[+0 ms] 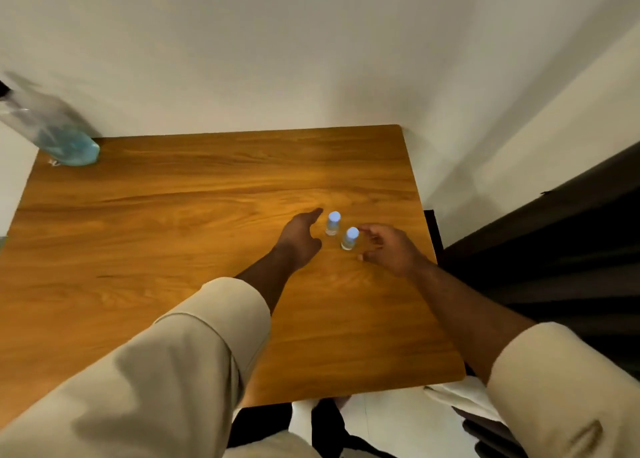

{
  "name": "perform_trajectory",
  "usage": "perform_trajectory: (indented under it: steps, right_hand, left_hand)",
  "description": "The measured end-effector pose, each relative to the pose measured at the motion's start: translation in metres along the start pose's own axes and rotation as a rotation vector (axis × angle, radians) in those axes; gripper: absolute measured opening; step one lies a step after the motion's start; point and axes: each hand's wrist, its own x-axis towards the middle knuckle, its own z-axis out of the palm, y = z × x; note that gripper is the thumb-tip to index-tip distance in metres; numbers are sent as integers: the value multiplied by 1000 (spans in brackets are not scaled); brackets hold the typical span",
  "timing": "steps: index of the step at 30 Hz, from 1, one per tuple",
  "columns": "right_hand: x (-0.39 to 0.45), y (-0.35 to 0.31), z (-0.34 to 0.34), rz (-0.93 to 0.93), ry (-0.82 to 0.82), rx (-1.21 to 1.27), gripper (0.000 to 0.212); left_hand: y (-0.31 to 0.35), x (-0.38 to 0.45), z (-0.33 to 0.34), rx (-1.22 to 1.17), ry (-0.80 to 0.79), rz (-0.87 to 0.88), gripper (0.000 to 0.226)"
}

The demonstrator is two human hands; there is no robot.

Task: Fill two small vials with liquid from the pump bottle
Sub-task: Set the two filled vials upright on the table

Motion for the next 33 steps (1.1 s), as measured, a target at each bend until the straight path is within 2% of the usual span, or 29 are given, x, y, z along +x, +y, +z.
perform_trajectory:
  steps: [4,7,9,13,17,22,26,33]
  right_hand:
    - [14,14,31,-7,89,119,74]
    - [25,19,33,-22,200,113,68]
    - [31,22,32,-33,236,115,62]
    - [36,30,36,-23,226,135,52]
    - [38,31,36,-102,179,120,34]
    - [64,44,-12,-157,221,181,34]
    - [120,41,-72,-263,268,166,34]
    - [219,33,-145,-284,321,89,28]
  left_hand:
    - [4,15,19,-19,23,-47,79]
    - [14,31,28,-77,32,-48,82]
    - [18,41,30,-53,54,-12,74]
    - [17,48,38,-68,132,57,30]
    - [23,50,44,-160,175,42,33]
    - [48,83,51,-127,280,71,32]
    - [83,135,40,-109,379,96,55]
    - [129,212,25,-147,466,95,41]
